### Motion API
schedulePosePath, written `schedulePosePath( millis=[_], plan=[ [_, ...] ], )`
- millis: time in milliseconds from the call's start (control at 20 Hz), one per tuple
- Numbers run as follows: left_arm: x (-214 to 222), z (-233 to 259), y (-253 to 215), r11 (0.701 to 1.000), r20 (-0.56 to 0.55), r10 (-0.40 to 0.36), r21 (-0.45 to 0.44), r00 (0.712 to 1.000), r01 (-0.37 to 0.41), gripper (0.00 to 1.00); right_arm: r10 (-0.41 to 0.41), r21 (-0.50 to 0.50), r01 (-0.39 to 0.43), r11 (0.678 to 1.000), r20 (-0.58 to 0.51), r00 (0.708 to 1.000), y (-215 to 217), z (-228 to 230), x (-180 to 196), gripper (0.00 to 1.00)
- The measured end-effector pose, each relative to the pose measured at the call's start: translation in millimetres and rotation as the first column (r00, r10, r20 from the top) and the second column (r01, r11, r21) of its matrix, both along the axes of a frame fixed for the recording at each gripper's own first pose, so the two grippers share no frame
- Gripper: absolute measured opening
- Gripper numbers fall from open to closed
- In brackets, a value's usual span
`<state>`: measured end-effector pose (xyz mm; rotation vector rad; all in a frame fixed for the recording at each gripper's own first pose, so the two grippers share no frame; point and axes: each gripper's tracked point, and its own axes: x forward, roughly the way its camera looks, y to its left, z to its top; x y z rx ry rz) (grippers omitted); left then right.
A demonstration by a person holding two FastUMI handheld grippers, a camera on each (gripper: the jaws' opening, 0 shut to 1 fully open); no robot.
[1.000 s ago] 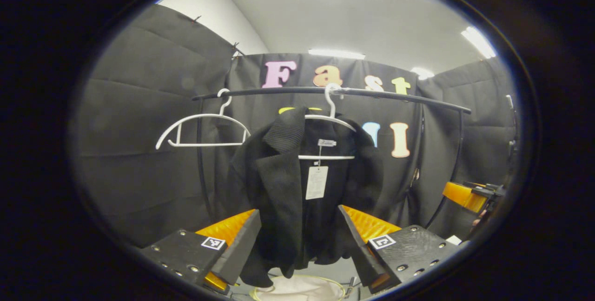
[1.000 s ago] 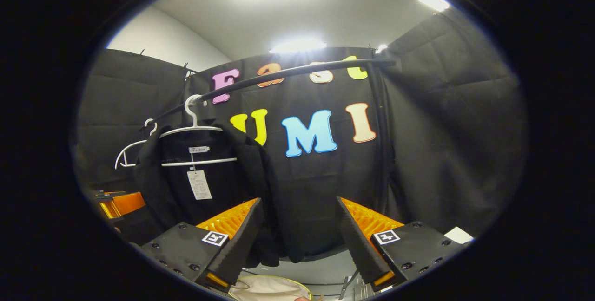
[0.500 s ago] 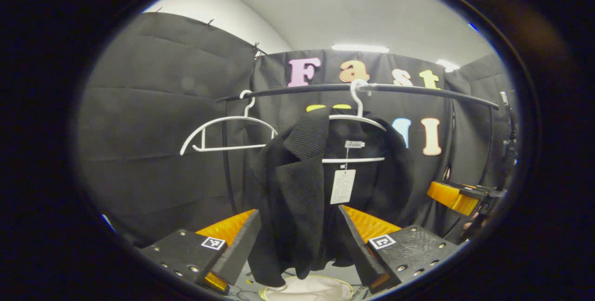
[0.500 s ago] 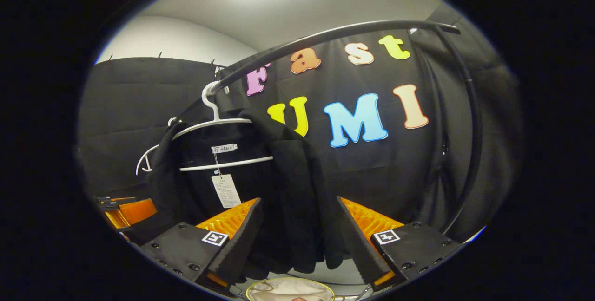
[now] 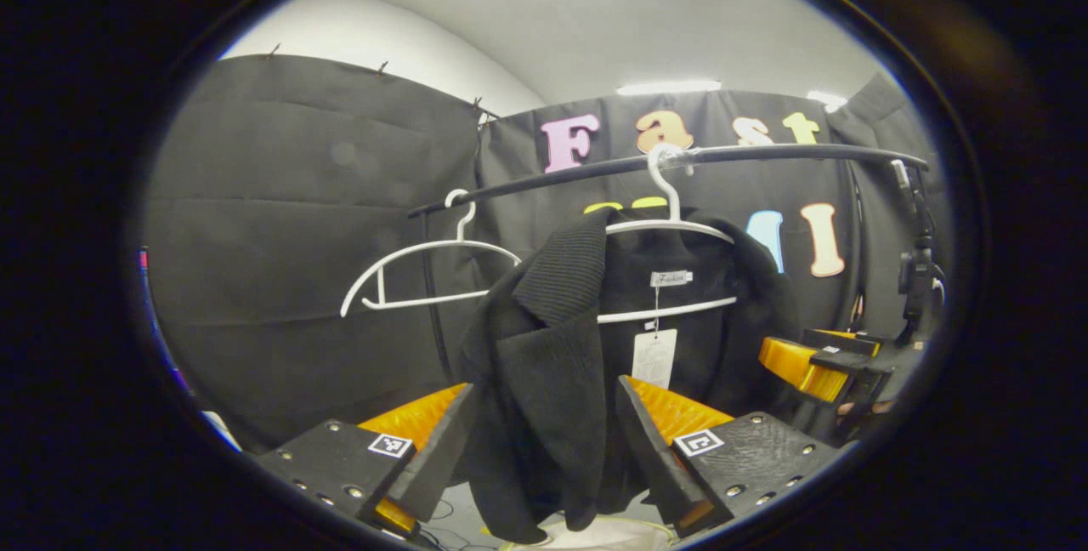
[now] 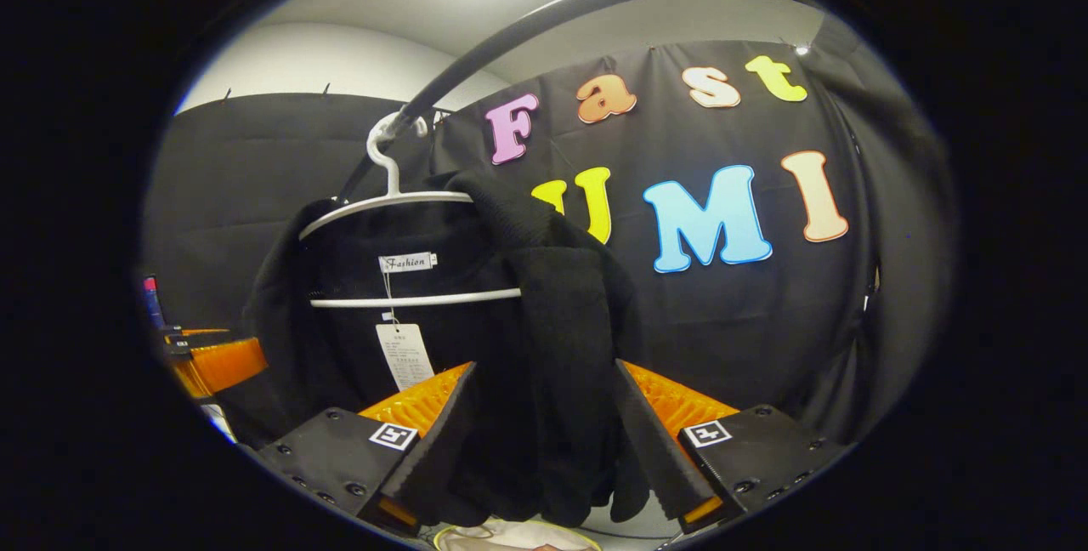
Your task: Grasp the clothes on the hanger with both hands and then place them into the laundry hamper below.
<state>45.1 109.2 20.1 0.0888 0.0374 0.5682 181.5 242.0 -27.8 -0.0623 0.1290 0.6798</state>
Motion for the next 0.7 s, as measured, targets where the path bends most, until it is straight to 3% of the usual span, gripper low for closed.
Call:
schedulePosePath(
  millis=[100, 500, 700],
  plan=[
    [5.6, 6.4, 4.4, 0.999, 0.023, 0.028, 0.028, 0.999, -0.029, 0.95, 0.002, 0.021, -0.002, 1.0, -0.01, 1.0, 5.2, -0.8, 10.6, 0.98],
    [38.2, -17.0, 22.4, 0.994, 0.016, 0.079, -0.072, 0.997, -0.078, 0.95, 0.017, 0.036, -0.016, 0.999, -0.025, 1.0, 25.7, -4.6, 36.3, 0.98],
    [50.9, -15.1, 35.0, 0.992, 0.001, 0.114, -0.055, 0.994, -0.113, 0.95, 0.028, 0.029, -0.027, 0.999, -0.024, 0.999, 36.7, -7.7, 47.1, 0.98]
  ],
)
